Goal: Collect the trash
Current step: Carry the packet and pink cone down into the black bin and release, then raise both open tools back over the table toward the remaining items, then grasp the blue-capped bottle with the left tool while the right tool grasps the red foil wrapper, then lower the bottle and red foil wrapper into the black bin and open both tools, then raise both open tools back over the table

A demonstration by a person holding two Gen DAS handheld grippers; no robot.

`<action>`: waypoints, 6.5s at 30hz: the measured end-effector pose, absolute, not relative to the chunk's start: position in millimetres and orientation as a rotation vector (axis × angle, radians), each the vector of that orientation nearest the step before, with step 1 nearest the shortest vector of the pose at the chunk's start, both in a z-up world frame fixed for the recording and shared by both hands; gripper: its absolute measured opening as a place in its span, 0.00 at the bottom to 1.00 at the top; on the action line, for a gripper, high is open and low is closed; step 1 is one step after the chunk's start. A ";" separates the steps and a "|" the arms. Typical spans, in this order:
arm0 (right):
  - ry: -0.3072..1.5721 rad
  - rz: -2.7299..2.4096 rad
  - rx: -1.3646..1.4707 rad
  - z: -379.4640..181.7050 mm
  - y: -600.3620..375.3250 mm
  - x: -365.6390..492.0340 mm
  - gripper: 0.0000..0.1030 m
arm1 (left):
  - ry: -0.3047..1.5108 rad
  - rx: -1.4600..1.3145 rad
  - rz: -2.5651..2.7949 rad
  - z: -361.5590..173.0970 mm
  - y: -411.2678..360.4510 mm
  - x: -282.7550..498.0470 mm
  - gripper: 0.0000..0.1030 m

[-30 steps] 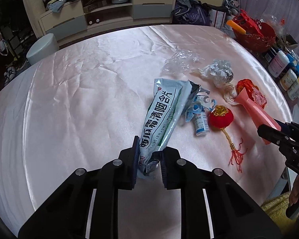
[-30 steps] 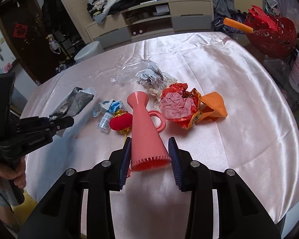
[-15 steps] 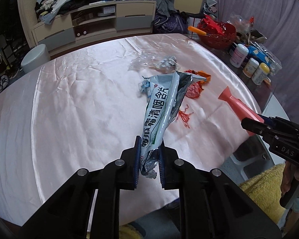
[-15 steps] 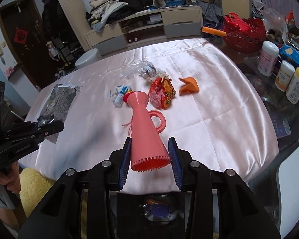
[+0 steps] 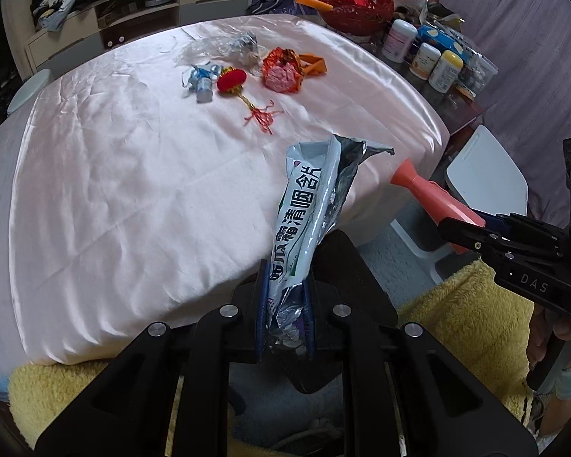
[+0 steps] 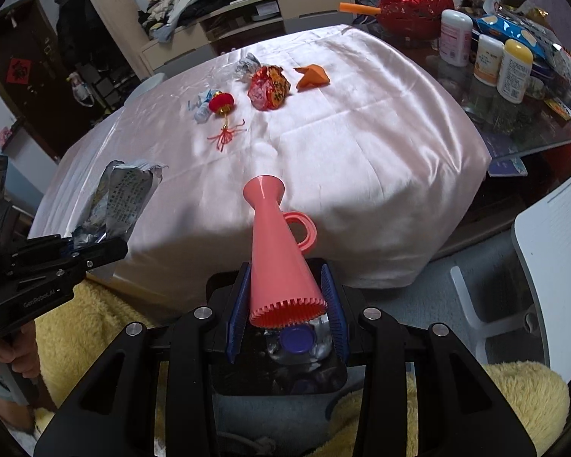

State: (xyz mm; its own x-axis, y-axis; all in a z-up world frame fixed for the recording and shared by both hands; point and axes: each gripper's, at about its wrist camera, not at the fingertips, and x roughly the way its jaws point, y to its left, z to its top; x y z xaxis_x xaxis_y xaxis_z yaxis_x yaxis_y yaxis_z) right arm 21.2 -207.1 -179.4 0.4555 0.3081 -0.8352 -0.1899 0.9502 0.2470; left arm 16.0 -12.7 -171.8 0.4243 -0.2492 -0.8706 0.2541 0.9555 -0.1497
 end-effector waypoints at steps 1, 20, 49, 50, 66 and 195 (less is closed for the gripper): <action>1.063 0.306 0.125 -183.2 -208.2 17.3 0.37 | 1.101 0.005 -0.322 -176.7 -15.8 12.8 0.14; 1.265 0.300 0.204 -255.4 -203.0 3.8 0.37 | 1.341 0.024 -0.349 -274.3 -50.1 7.1 0.14; 1.094 0.252 0.253 -199.8 -225.8 56.0 0.71 | 1.205 0.039 -0.310 -208.0 -20.3 33.3 0.80; 1.080 0.249 0.252 -194.6 -227.2 60.8 0.71 | 1.191 0.039 -0.302 -202.3 -17.6 36.1 0.80; 1.002 0.286 0.217 -172.4 -201.0 152.8 0.72 | 1.093 0.008 -0.166 -174.5 29.1 124.6 0.80; 1.048 0.204 0.241 -190.1 -228.9 107.7 0.71 | 1.109 0.010 -0.249 -182.9 1.4 99.5 0.47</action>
State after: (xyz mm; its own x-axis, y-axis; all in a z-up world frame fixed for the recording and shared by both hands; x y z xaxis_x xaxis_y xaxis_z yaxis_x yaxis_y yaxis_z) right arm 107.7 -228.9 -190.1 0.4848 0.2796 -0.8287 -0.0514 0.9550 0.2921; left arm 99.5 1.4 -182.9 0.4210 -0.1938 -0.8861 0.2037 0.9722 -0.1158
